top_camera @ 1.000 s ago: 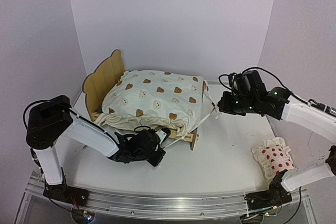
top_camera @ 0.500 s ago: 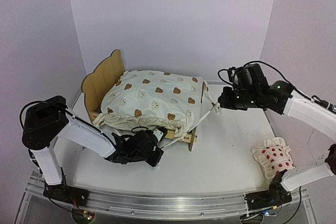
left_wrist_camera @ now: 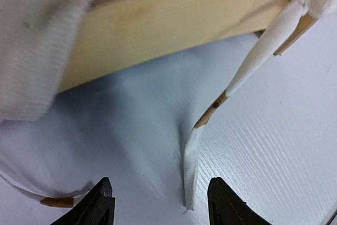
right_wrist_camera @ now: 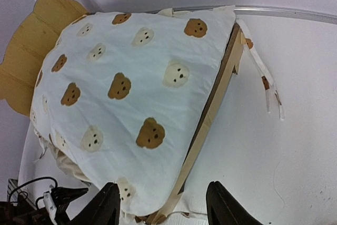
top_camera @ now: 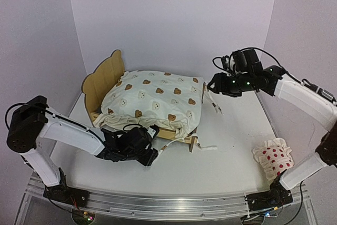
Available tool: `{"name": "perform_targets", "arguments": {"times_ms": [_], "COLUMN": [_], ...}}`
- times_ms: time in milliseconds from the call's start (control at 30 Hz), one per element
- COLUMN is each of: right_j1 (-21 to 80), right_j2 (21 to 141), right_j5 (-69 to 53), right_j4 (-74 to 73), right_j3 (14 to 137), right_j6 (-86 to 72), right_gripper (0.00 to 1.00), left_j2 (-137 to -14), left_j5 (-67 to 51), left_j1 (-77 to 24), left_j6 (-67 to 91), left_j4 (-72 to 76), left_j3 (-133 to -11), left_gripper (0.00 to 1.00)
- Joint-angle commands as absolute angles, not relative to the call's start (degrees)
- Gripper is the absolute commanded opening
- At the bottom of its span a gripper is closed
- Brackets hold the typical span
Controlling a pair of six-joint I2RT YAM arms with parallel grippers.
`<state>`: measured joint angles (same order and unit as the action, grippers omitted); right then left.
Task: Set up the pet bed
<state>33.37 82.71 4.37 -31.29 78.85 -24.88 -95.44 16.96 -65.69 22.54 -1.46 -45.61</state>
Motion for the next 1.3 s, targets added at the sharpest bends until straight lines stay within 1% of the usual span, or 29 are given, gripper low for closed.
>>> {"name": "perform_targets", "arguments": {"times_ms": [0,200,300,400,500,533,600,667,800,1033,1133,1267], "right_j1": [26.88,15.94,11.88,8.78,6.58,6.08,5.19,5.08,5.33,8.12,8.17,8.18], "right_j2": [94.16,113.67,125.61,136.28,146.78,148.98,150.76,153.39,160.59,163.43,162.86,160.83], "right_j5": [-5.97,-19.17,-25.11,-28.97,-31.67,-32.53,-34.48,-36.18,-38.79,-41.65,-44.72,-49.76], "right_j4": [-31.62,-31.57,-31.37,-30.58,-29.51,-28.09,-18.4,-12.14,-4.77,-0.83,1.62,4.87], "right_j3": [90.17,108.54,120.7,133.92,145.18,146.01,142.59,141.8,147.13,146.74,144.61,140.08], "right_j6": [-26.69,-32.82,-36.24,-40.77,-45.21,-46.92,-50.93,-54.06,-59.08,-57.27,-56.74,-56.24], "right_gripper": [0.57,0.49,0.41,0.29,0.21,0.2,0.15,0.12,0.07,0.05,0.01,0.0], "left_j2": [-89.13,-88.01,-88.25,-88.64,-89.31,-89.54,-89.99,-90.22,-90.89,-92.71,-92.69,-92.32], "left_j5": [24.73,31.05,32.93,34.22,35.27,35.78,36.96,38.45,40.69,44.03,44.3,43.73], "left_j1": [-65.41,-63.89,-63.11,-62.28,-61.8,-61.79,-61.7,-61.7,-61.41,-60.46,-59.88,-58.47], "left_j6": [25.86,30.42,32.89,34.51,36.26,36.8,37.68,38.55,41.03,43.08,42.85,43.74], "left_j4": [-7.2,-10.97,-11.4,-10.84,-9.67,-9.27,-8.16,-7.19,-6.28,-4.93,-5.22,-6.32], "left_j3": [-46.32,-46.78,-46.78,-46.52,-46.06,-45.85,-45.2,-44.46,-44.02,-44.59,-45.15,-45.18], "left_gripper": [0.61,0.59,0.57,0.54,0.52,0.52,0.52,0.52,0.49,0.47,0.46,0.47]}}
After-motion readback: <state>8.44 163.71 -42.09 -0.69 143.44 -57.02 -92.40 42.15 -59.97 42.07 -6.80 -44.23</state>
